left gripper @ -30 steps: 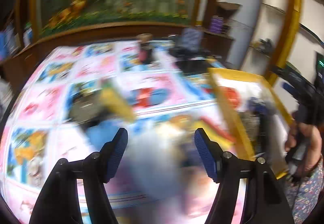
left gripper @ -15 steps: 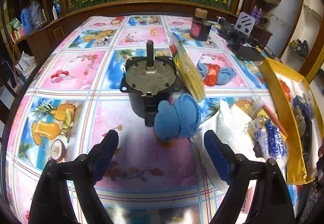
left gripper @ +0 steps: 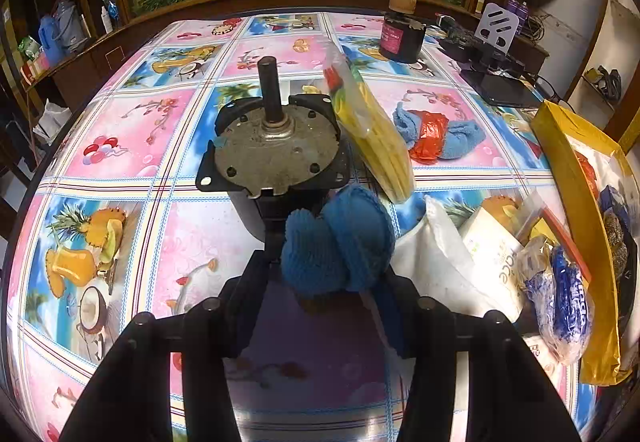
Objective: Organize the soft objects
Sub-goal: 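Move the left tool to the blue knit cloth and grasp it, then grasp the clear bag of coloured sticks with the right tool while the left tool holds the blue cloth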
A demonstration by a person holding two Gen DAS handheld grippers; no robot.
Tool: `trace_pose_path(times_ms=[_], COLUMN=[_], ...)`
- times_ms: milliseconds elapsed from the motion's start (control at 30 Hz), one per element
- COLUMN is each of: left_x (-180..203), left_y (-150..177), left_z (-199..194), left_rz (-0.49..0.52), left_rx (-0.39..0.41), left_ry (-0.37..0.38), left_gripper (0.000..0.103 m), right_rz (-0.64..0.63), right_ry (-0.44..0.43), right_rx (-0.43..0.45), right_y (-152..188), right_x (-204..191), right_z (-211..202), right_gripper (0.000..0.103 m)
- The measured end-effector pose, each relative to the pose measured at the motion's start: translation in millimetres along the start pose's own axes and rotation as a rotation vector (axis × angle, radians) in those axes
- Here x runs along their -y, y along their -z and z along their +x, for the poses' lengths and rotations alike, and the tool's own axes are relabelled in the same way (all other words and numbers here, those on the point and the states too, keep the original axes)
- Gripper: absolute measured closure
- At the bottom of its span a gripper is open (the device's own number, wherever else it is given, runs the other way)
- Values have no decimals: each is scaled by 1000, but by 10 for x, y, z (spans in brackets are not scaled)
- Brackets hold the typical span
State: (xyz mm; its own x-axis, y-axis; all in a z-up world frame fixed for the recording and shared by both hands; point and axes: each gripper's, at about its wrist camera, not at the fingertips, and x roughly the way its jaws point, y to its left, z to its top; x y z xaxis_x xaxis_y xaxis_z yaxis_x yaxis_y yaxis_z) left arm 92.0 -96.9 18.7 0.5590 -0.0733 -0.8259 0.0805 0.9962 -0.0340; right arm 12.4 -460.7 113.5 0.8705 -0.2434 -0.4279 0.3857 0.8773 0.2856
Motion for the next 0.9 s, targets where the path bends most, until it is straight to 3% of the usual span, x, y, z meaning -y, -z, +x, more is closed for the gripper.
trace_pose_path(times_ms=[333, 500, 600, 900], left_x=[5, 47, 13, -419], left_y=[51, 90, 130, 126], left_z=[-118, -309, -391, -336], left_rz=[8, 46, 67, -22], left_rx=[-29, 21, 47, -17], left_ry=[62, 99, 99, 182], left_gripper=[56, 62, 62, 62], right_rz=[-1, -59, -65, -107], right_ry=[-8, -105, -211, -429], right_rx=[63, 41, -35, -328], right_y=[20, 147, 227, 630], right_x=[-80, -440, -673, -1440], right_z=[-224, -384, -346, 58], right_gripper=[21, 16, 16, 16])
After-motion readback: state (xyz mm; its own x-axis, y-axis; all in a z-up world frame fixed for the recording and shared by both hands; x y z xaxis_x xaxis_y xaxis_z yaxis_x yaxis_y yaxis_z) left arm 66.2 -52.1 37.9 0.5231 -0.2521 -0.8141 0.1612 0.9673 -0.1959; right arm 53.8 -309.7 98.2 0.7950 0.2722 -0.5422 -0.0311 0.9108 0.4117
